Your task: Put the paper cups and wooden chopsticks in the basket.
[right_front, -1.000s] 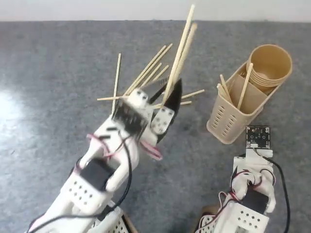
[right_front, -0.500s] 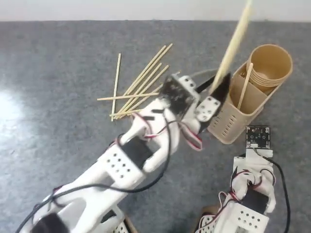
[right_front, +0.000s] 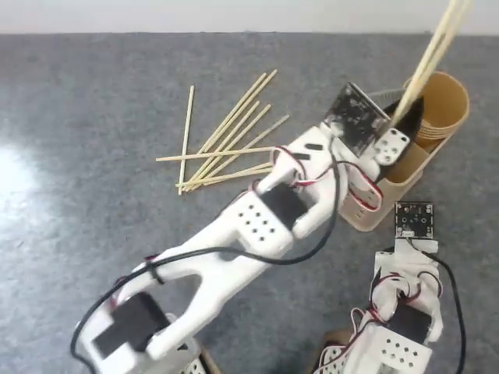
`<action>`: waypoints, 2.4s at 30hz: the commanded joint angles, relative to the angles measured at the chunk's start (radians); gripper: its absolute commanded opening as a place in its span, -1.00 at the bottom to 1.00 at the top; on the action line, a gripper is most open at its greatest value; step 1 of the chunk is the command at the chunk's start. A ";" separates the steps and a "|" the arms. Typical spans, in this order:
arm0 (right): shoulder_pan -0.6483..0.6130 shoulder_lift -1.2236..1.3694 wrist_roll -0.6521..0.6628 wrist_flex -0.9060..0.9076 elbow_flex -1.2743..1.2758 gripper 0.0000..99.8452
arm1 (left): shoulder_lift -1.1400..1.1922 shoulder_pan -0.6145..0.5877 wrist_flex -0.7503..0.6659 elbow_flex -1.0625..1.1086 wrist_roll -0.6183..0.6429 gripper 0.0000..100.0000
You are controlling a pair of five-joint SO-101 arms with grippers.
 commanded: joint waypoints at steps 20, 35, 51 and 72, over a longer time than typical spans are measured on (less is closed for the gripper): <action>0.012 -0.005 0.006 -0.027 0.018 -0.91 | 0.206 0.066 -0.227 -0.061 -0.141 -0.98; 0.012 -0.005 0.006 -0.028 0.018 -0.91 | 0.206 0.048 -0.229 0.084 -0.141 -0.98; 0.012 -0.005 0.006 -0.028 0.018 -0.95 | -0.091 0.035 -0.230 0.292 -0.144 -0.98; -0.015 -0.005 0.012 -0.027 0.018 -0.98 | -0.061 0.020 -0.230 0.326 -0.226 -0.79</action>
